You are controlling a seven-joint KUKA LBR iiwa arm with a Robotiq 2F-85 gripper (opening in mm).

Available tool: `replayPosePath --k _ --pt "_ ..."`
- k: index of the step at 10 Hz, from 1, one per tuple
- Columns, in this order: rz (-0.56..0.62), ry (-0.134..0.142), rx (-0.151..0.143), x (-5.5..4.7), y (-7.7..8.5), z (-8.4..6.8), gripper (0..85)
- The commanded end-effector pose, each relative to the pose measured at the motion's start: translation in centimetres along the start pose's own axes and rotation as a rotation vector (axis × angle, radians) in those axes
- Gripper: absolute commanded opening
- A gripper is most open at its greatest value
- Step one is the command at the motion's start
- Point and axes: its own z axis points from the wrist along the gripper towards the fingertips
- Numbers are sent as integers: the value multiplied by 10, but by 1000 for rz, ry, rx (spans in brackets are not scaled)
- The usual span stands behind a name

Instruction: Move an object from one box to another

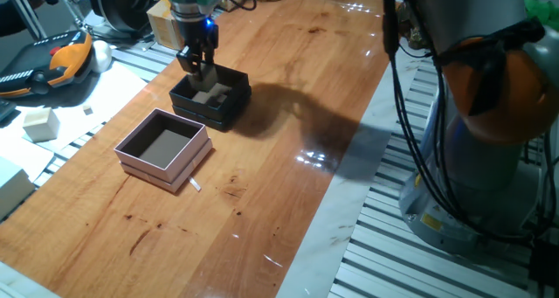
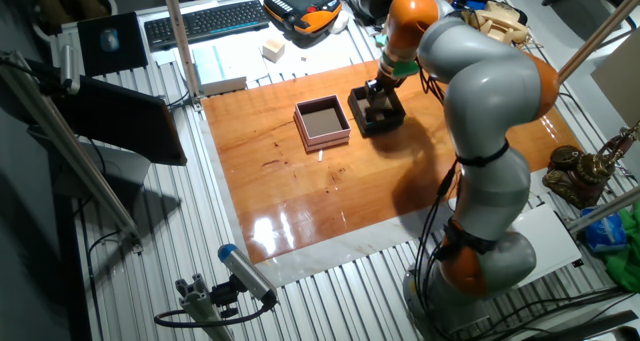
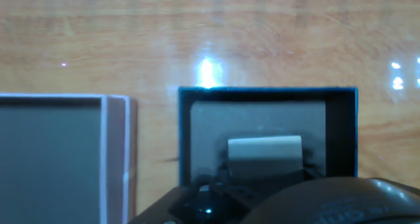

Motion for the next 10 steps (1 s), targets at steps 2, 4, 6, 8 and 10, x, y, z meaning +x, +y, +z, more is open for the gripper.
replayPosePath --k 2,4,6,8,10 --pt "16 3 8 3 9 -15 0" --pt "30 3 11 2 19 -23 0" --pt "45 14 11 0 35 -32 0" --pt "54 15 14 0 53 -42 0" --pt "51 18 24 4 70 -50 0"
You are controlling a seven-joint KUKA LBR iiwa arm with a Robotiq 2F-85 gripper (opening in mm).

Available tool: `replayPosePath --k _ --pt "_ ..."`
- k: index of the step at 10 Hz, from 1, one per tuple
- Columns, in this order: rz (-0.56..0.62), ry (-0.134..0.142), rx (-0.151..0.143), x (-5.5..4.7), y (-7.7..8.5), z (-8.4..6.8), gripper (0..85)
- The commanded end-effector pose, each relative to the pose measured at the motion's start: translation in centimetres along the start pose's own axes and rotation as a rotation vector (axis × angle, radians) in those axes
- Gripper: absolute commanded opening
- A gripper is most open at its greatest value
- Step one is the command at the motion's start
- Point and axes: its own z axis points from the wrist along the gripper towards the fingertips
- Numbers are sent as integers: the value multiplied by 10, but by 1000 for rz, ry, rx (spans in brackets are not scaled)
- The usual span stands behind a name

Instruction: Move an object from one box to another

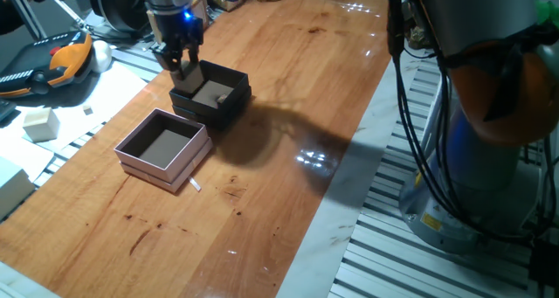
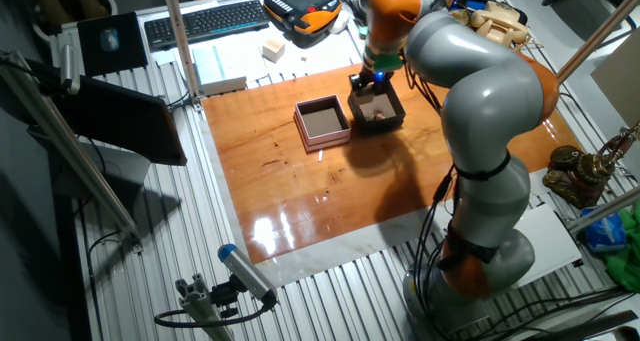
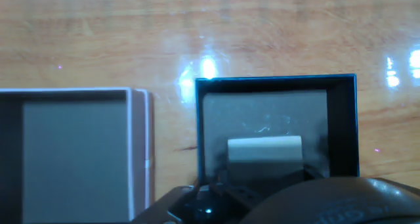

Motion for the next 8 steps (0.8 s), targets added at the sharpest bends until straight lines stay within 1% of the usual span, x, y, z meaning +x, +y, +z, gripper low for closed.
replayPosePath --k 1,3,4,5,6,7,8 --pt "3 0 -4 2 3 0 0" --pt "6 0 -4 11 19 -1 0" --pt "6 6 -2 12 26 -4 0" --pt "7 6 -7 12 27 -4 0" --pt "9 -6 -1 12 27 -4 0" --pt "8 -21 16 12 27 -4 0" --pt "-13 -16 0 12 27 -4 0"
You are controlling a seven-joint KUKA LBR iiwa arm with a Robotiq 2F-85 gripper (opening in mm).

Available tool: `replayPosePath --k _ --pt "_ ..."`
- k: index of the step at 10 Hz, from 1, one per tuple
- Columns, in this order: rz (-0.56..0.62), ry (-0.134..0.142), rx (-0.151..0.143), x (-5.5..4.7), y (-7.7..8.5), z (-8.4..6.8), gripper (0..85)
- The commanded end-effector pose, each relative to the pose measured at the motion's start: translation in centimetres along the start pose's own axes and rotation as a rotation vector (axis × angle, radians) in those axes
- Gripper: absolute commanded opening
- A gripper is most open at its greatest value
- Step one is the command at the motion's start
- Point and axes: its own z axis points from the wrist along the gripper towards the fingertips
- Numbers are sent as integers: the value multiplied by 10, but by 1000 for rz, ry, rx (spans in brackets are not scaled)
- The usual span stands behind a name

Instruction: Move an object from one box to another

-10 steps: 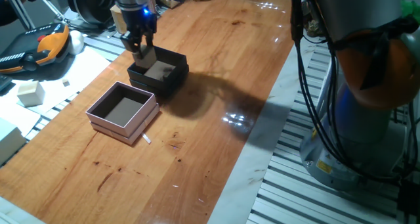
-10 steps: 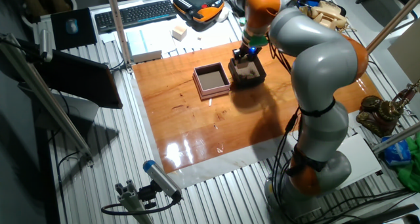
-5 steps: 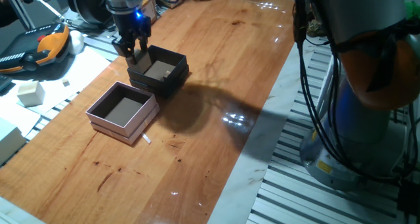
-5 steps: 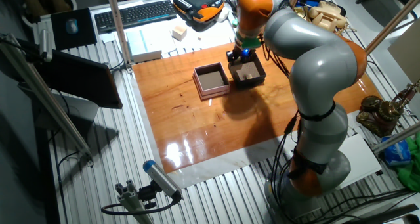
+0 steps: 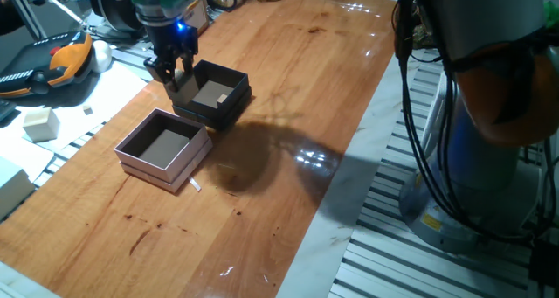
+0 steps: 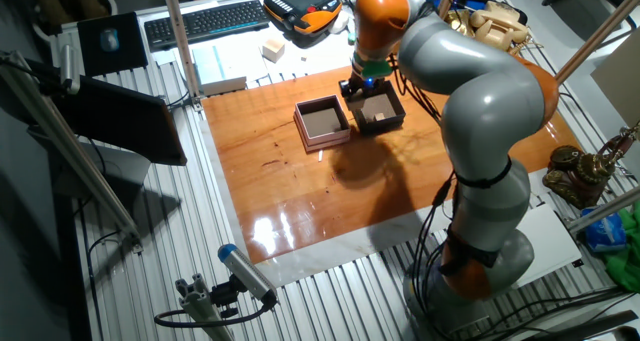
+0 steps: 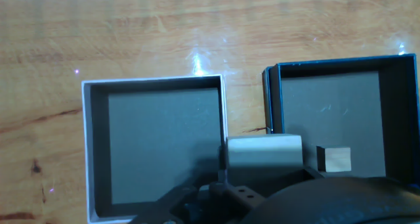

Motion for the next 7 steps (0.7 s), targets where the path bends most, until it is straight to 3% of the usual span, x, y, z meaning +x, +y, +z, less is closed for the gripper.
replayPosePath --k 1,2,5,6,7 --pt "-29 9 -21 0 0 0 0" --pt "-41 16 -29 0 0 0 0" --pt "-52 36 16 0 0 0 0" --pt "-54 37 4 0 0 0 0" --pt "-38 15 -19 3 0 0 0"
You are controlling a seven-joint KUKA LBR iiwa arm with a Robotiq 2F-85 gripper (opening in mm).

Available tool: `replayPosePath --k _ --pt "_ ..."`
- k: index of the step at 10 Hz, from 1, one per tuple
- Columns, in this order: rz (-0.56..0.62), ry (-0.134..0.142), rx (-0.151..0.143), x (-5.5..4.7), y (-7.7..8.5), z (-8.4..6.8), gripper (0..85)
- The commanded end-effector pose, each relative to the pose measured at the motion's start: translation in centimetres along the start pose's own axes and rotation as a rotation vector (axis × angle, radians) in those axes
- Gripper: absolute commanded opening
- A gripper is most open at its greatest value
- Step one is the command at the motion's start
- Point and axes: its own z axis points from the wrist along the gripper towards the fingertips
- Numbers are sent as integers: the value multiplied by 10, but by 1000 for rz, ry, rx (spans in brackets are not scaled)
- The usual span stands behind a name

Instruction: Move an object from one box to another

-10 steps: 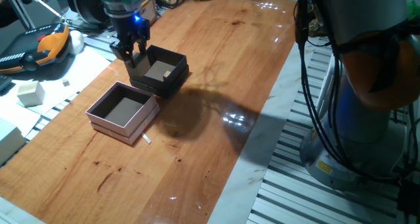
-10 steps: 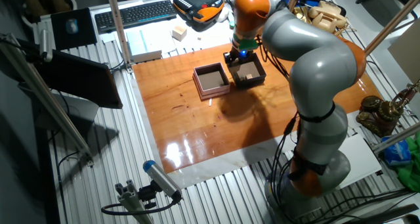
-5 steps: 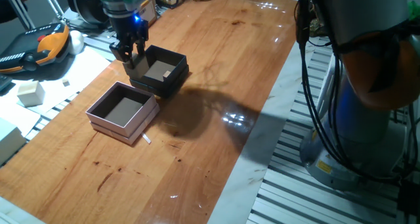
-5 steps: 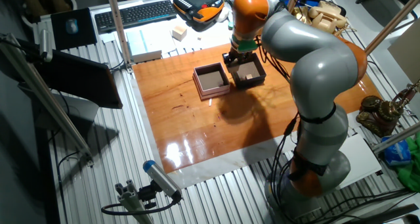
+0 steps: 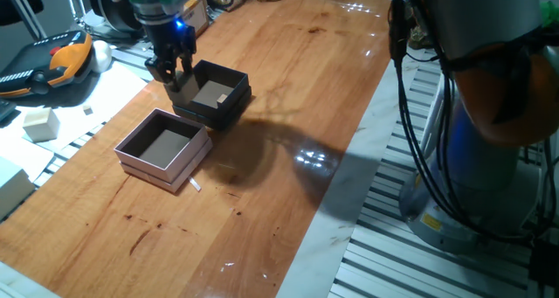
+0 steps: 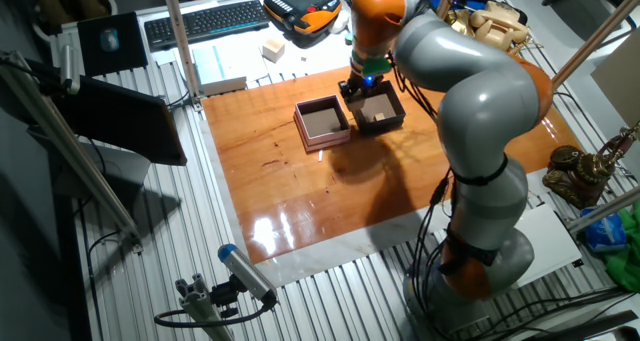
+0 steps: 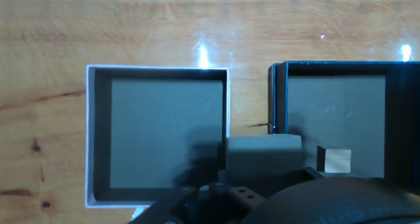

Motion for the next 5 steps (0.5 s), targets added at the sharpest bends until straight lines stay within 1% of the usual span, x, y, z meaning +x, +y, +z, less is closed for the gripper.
replayPosePath --k 1,2,3,4,5 --pt "42 -8 -16 -1 8 1 0" --pt "57 -14 -10 -5 23 0 0" --pt "64 -17 5 -7 38 -1 0" --pt "62 -21 13 -7 47 3 0" --pt "65 -33 11 -6 55 12 0"
